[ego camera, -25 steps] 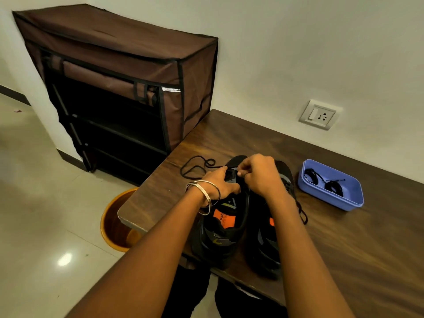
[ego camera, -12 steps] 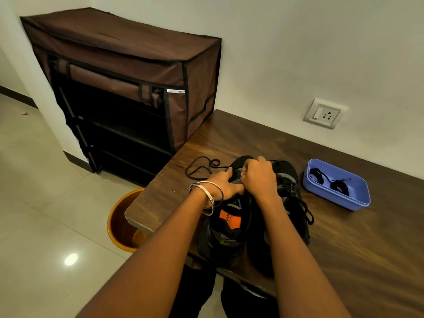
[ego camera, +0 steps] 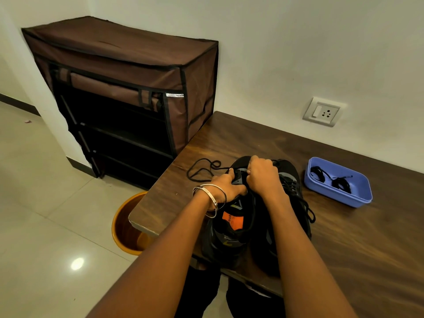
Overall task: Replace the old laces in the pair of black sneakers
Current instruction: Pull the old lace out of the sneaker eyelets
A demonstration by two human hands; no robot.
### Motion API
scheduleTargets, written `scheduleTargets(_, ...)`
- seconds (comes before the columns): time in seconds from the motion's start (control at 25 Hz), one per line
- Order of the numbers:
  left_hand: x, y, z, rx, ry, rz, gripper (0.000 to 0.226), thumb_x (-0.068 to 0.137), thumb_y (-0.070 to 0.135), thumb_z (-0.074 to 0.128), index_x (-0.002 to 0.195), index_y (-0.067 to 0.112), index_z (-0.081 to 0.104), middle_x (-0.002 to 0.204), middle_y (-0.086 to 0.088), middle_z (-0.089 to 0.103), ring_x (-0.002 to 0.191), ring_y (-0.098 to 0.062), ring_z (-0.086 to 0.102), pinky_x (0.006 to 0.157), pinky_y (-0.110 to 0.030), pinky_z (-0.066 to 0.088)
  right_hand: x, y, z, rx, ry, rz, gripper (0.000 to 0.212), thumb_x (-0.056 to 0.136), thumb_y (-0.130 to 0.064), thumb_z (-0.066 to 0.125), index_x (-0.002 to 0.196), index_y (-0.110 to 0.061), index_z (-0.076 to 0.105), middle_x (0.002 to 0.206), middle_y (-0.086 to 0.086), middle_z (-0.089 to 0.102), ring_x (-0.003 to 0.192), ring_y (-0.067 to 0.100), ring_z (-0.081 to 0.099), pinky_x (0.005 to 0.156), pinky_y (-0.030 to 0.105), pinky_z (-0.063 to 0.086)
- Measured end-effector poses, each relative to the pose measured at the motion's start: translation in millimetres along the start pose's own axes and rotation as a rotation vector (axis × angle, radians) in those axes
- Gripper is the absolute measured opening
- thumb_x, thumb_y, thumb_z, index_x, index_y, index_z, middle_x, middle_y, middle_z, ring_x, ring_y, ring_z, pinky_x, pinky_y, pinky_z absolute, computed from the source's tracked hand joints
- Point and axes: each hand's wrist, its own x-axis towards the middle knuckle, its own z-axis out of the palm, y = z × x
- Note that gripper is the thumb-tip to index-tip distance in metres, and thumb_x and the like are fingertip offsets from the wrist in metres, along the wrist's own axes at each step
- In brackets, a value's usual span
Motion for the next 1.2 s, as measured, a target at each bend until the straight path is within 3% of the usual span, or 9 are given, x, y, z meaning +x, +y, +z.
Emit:
scheduleTargets(0.2, 3, 1, 2, 0.031, -0.025, -0.011, 0.127, 0.042, 0.062, 0.061, 0.153, 0.031, 0.009, 0.144, -0.018, 0.042, 0.124, -0.035, 0.049, 0.102, -0.046, 0.045, 0, -3, -5, -0.095, -0.040, -0.012, 0.023, 0.095, -0.008, 0.052, 0.116, 0.001, 0.050, 0.115, 0.024, 0.058, 0.104, 0.041, 0.058, 0.072, 0.037, 0.037)
scheduleTargets(0.28, -6, 7, -1, 0.077, -0.020, -0.008, 0.115, 0.060, 0.057, 0.065, 0.154, 0.029, 0.005, 0.149, -0.021, 0.034, 0.128, -0.038, 0.044, 0.105, -0.046, 0.042, 0, -1, -9, -0.086, -0.053, -0.009, 0.022, 0.095, -0.007, 0.052, 0.115, 0.001, 0.050, 0.114, 0.023, 0.057, 0.102, 0.041, 0.058, 0.073, 0.037, 0.040)
scheduleTargets(0.44, -10, 9, 3, 0.225, -0.002, -0.021, 0.091, 0.089, 0.045, 0.057, 0.155, 0.024, -0.003, 0.153, -0.027, 0.017, 0.136, -0.043, 0.030, 0.109, -0.042, 0.035, 0, 32, -16, 0.462, 0.107, 0.191, 0.010, 0.093, 0.003, 0.052, 0.103, 0.002, 0.055, 0.102, 0.020, 0.063, 0.085, 0.031, 0.066, 0.068, 0.033, 0.056)
scheduleTargets(0.56, -12, 10, -10, 0.048, 0.028, 0.069, 0.069, 0.093, 0.041, 0.057, 0.149, 0.009, 0.032, 0.139, -0.020, 0.049, 0.125, -0.034, 0.050, 0.104, -0.038, 0.043, -13, 42, -19, 0.856, 0.275, 0.307, 0.016, 0.097, 0.003, 0.050, 0.087, -0.008, 0.055, 0.090, 0.019, 0.069, 0.065, 0.021, 0.070, 0.050, 0.029, 0.056)
scheduleTargets(0.68, -4, -6, -40, 0.136, 0.475, 0.101, 0.028, 0.094, 0.025, 0.055, 0.117, 0.015, 0.067, 0.116, -0.014, 0.064, 0.107, -0.033, 0.060, 0.095, -0.040, 0.049, -19, 27, -27, 1.024, 0.515, 0.167, 0.021, 0.099, 0.000, 0.051, 0.090, -0.019, 0.052, 0.083, 0.014, 0.067, 0.057, 0.019, 0.066, 0.048, 0.029, 0.055)
scheduleTargets(0.76, 8, -25, -53, 0.373, 0.583, 0.146, 0.042, 0.091, 0.010, 0.050, 0.130, 0.026, 0.058, 0.127, -0.010, 0.058, 0.114, -0.033, 0.055, 0.096, -0.045, 0.048, -17, 19, -31, 1.138, 0.636, 0.079, 0.025, 0.099, 0.003, 0.049, 0.091, -0.020, 0.055, 0.084, 0.011, 0.067, 0.062, 0.019, 0.070, 0.057, 0.029, 0.059)
scheduleTargets(0.84, 18, -37, -55, 0.561, 0.412, 0.188, 0.067, 0.090, 0.001, 0.045, 0.145, 0.038, 0.036, 0.144, -0.003, 0.040, 0.123, -0.033, 0.042, 0.100, -0.048, 0.045, -12, 12, -30, 1.263, 0.673, 0.054, 0.029, 0.099, 0.006, 0.045, 0.091, -0.017, 0.061, 0.087, 0.007, 0.068, 0.072, 0.019, 0.074, 0.070, 0.030, 0.061)
scheduleTargets(1.0, 36, -40, -44, 0.827, 0.247, 0.161, 0.071, 0.092, 0.011, 0.053, 0.146, 0.049, 0.028, 0.155, 0.003, 0.015, 0.131, -0.035, 0.025, 0.102, -0.049, 0.042, 0, 6, -15, 1.225, 0.693, 0.034, 0.030, 0.098, 0.007, 0.045, 0.106, -0.007, 0.070, 0.095, 0.002, 0.070, 0.088, 0.012, 0.072, 0.083, 0.024, 0.057)
scheduleTargets(1.2, 37, -37, -43, 0.793, 0.465, 0.189, 0.026, 0.090, 0.019, 0.060, 0.114, 0.023, 0.068, 0.123, 0.001, 0.051, 0.118, -0.027, 0.040, 0.084, -0.041, 0.047, 1, 4, -9, 0.977, 0.639, 0.006, 0.029, 0.094, 0.001, 0.055, 0.113, -0.014, 0.071, 0.106, -0.002, 0.069, 0.096, 0.006, 0.065, 0.087, 0.019, 0.053)
